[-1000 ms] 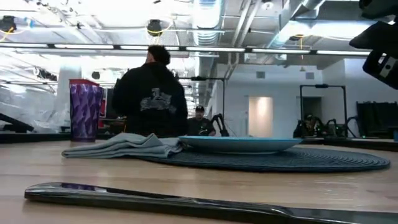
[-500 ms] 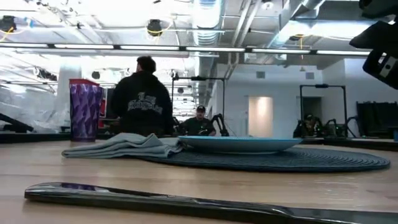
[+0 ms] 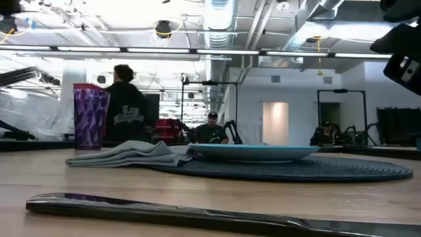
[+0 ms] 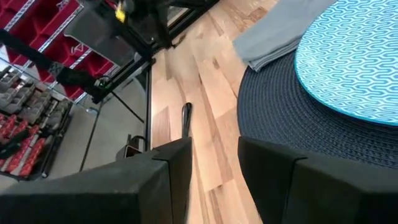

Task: Set table place
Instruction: Put the black fork on the gray napkin

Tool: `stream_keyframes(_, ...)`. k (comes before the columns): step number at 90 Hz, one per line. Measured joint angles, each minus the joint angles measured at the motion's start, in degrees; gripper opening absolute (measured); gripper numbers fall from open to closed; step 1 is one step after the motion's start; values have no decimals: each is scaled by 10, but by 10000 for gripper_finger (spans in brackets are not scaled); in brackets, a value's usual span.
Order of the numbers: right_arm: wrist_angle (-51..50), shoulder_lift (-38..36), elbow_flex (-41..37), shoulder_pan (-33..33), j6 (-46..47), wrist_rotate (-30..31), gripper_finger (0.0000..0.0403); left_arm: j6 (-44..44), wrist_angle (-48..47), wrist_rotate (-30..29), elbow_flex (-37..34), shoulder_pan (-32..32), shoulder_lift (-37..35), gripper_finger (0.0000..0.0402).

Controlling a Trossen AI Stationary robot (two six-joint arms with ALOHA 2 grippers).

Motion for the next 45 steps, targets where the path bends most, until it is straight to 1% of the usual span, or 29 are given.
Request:
stream_keyframes(7,-3,0,0,0,0,0,118,-13,3,-19,0,32,-12,0)
stream_keyframes(15,-5,0,0,0,-1,0,118,-13,2,-18,1,72,-19,0)
stream_keyframes(22,-12,0,0,0,-1,0,118,-19,-4,-22,0,117,-20,0)
stream_keyframes(29,-21,0,0,0,-1,0,118,-27,14,-30,0,163,-21,0)
stream_keyframes(39,-23,0,0,0,0,0,118,4,59,-32,0,219,-21,0)
stream_keyframes(45,-23,0,0,1,0,-1,118,23,65,-37,1,248,-21,0)
